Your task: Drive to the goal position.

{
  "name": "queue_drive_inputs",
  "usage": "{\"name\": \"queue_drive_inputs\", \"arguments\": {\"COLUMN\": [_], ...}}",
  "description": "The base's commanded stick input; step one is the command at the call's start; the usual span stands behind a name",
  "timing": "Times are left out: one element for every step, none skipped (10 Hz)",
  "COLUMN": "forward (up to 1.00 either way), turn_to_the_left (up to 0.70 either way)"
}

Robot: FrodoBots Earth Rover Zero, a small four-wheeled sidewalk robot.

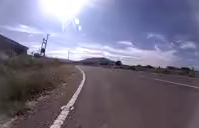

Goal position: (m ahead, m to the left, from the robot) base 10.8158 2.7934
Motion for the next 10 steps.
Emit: {"name": "queue_drive_inputs", "arguments": {"forward": [1.0,1.0,1.0,1.0,1.0,1.0,1.0,1.0,1.0,1.0], "turn_to_the_left": [0.0,0.0,0.0,0.0,0.0,0.0,0.0,0.0,0.0,0.0]}}
